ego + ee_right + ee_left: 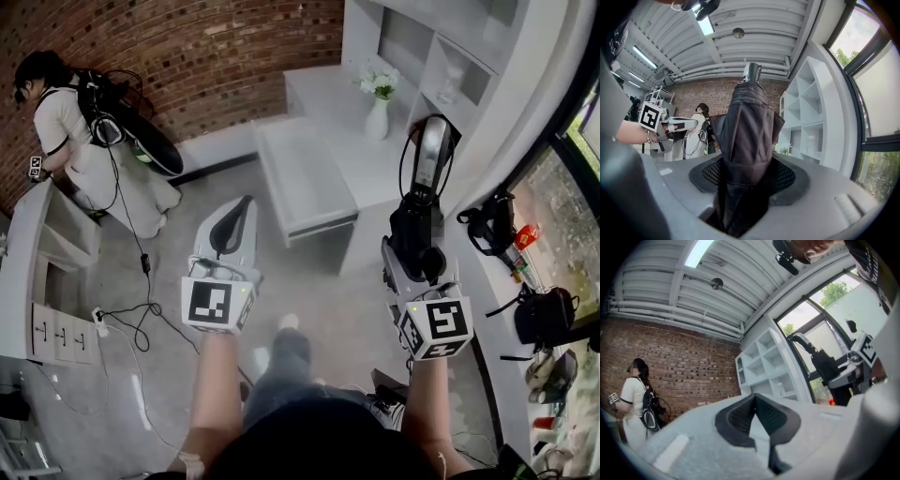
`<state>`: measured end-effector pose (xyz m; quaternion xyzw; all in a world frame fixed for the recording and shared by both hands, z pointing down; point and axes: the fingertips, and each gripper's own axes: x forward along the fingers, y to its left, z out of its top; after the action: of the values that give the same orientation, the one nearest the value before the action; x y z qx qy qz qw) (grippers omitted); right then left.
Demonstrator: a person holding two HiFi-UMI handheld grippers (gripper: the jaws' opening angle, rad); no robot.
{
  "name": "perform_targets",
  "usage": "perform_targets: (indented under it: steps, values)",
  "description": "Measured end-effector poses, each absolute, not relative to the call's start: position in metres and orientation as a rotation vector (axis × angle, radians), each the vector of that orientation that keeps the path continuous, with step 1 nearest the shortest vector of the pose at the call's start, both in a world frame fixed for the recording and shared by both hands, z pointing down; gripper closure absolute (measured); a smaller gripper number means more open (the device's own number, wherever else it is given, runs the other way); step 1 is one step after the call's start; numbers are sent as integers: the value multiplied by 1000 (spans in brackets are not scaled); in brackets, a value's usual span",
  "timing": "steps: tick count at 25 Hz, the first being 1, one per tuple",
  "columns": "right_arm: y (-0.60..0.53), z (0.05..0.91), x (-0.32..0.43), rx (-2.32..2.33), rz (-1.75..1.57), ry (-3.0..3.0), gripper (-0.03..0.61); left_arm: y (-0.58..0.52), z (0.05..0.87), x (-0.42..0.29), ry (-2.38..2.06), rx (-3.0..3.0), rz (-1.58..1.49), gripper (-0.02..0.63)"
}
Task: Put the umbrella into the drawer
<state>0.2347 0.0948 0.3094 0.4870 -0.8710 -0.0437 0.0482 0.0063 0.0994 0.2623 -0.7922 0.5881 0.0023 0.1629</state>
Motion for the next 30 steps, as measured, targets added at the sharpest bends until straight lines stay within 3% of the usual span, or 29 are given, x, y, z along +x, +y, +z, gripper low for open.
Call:
perform_targets:
  steps: [18,30]
  values:
    - [-101,304,127,1494,-147,-2583,325,-111,263,-103,1666,-2312,72,620]
    - [-182,329,84,1491,-32,-2552,325,-199,286,-138,1654,-2394,65,620]
